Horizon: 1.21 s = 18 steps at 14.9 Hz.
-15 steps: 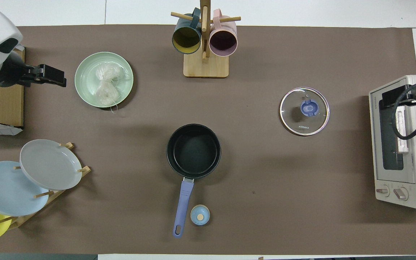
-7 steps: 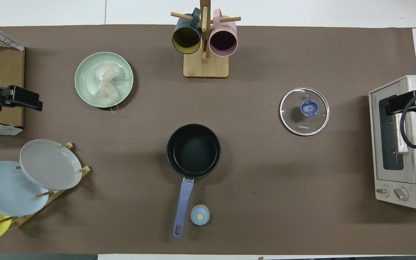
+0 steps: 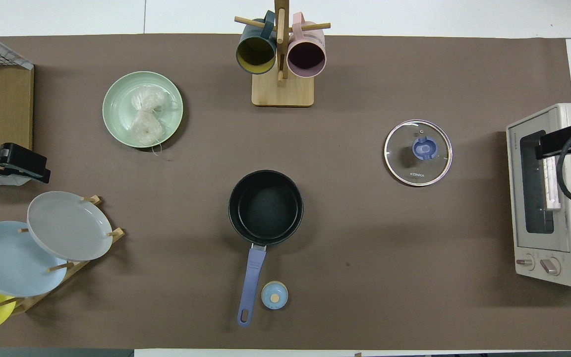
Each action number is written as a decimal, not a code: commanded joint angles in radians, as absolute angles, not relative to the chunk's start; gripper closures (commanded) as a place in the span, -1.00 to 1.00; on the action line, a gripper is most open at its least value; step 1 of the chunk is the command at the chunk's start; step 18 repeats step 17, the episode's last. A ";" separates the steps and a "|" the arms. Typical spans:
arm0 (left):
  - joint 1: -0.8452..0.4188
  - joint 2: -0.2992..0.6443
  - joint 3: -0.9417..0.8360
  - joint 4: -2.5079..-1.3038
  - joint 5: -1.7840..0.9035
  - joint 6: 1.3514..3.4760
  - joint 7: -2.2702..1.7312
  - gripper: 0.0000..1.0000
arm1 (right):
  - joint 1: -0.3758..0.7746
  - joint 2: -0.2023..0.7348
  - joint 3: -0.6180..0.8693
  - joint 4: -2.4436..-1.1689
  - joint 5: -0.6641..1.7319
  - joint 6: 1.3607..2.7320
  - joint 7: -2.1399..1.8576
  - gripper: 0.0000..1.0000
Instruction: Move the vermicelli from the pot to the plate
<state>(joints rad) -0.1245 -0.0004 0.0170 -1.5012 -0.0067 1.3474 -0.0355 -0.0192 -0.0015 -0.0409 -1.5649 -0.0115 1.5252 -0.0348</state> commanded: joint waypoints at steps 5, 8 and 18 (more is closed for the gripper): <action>-0.065 -0.037 -0.035 -1.560 0.009 1.397 -0.061 -1.00 | -0.011 -0.005 -0.049 -1.549 -0.011 1.482 -0.046 -1.00; -0.057 -0.037 -0.043 -1.560 0.009 1.420 -0.063 -1.00 | -0.009 -0.005 -0.051 -1.549 -0.009 1.482 -0.049 -1.00; -0.064 -0.034 -0.040 -1.563 0.009 1.494 -0.054 -1.00 | -0.008 -0.006 -0.049 -1.551 -0.012 1.480 -0.051 -1.00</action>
